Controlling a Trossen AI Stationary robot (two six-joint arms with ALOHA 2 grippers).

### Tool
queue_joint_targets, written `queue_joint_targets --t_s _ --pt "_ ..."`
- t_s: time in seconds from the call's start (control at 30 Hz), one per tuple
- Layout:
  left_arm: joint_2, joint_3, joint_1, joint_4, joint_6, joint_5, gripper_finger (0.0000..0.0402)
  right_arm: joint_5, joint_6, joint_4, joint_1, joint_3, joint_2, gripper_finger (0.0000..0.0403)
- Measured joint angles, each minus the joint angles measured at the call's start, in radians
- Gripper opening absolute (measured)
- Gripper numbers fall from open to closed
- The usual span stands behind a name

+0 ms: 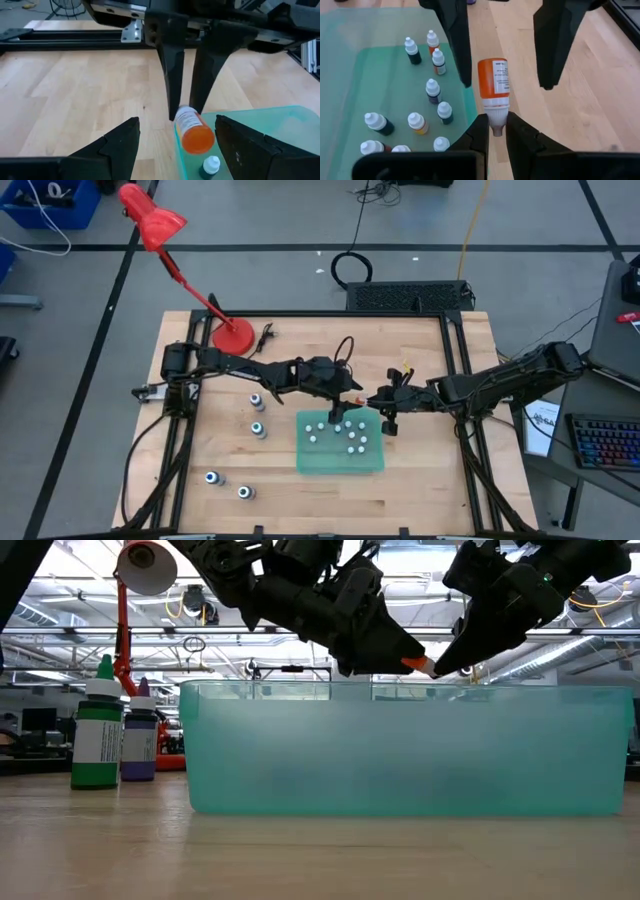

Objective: Pick & Place food coloring
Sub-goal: Put the small orange food coloring bottle into the green bin

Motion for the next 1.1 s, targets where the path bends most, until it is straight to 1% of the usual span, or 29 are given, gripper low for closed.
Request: queue_joint_targets --t_s 0.3,0.4,0.5,0.77,0.83,0.87,0.93,1.1 --pt "0.000 0.000 0.000 -0.011 0.009 0.002 0.0257 0.001 0.000 0.000 0.000 0.000 0.000 0.0030" --pt "0.000 0.000 0.000 -0.015 0.012 0.002 0.0246 0.001 0.000 0.000 0.000 0.000 0.000 0.0030" --pt "0.000 0.000 0.000 -0.018 0.012 0.005 0.0212 0.001 0.000 0.000 0.000 0.000 0.000 0.0030" --pt "0.000 0.000 0.001 -0.017 0.014 0.013 0.0086 0.005 0.002 -0.001 0.000 0.000 0.000 0.0030" --pt "0.000 0.000 0.001 -0.018 0.019 0.012 0.0063 0.004 0.007 -0.002 0.000 0.000 0.000 0.0030" --pt "0.000 0.000 0.001 -0.021 0.020 0.012 0.0060 0.003 0.012 -0.002 0.000 0.000 0.000 0.0031" --pt "-0.007 0.000 0.005 -0.032 0.019 0.021 0.0059 0.000 0.025 0.000 0.000 0.000 0.000 0.0049" --pt "-0.050 -0.001 0.015 -0.094 0.018 0.032 0.0058 -0.004 0.035 -0.011 0.000 0.000 -0.007 0.0123"
